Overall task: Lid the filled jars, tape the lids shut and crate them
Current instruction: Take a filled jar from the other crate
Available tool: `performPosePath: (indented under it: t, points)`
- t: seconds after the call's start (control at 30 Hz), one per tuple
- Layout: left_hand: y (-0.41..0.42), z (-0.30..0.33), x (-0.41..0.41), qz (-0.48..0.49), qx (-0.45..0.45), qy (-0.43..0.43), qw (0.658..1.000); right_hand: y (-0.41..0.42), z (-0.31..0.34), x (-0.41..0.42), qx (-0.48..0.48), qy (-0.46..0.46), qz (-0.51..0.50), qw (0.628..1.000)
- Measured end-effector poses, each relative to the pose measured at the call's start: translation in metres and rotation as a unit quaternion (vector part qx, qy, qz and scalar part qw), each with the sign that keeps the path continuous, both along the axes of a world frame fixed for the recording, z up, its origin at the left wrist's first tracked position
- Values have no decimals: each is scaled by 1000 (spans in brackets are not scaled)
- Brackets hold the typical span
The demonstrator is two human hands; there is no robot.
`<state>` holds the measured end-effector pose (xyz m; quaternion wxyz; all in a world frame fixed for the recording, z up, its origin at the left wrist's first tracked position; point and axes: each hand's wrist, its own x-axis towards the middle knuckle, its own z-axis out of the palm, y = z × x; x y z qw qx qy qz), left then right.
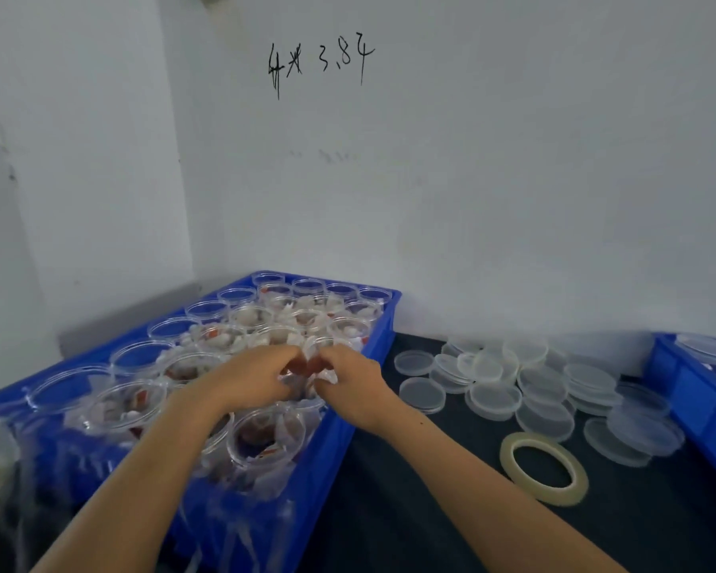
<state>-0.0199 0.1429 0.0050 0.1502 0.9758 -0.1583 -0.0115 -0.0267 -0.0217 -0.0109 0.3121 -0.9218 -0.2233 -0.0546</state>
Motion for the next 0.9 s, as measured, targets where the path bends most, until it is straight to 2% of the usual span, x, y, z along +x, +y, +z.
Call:
performPosePath:
  t: [0.17, 0.4, 0.53, 0.7, 0.8, 0.9]
  points:
    - [18, -16, -17, 15, 27, -14, 999, 12, 3, -24, -79, -32, 50, 995]
    - [19, -42, -14, 52, -2, -79, 996, 28, -8, -32, -183, -62, -20, 981]
    - [15, -48, -7, 79, -12, -138, 987, 36, -16, -32, -166, -43, -58, 983]
    - [14, -33, -10, 76, -86, -183, 976, 35, -8, -33, -117, -76, -59, 988]
    - [10, 3, -22, 80, -188, -220, 954, 28, 18, -38, -65, -125, -59, 988]
    - [-3, 43, -36, 87, -314, -234, 916, 6, 51, -47, -12, -165, -66, 984]
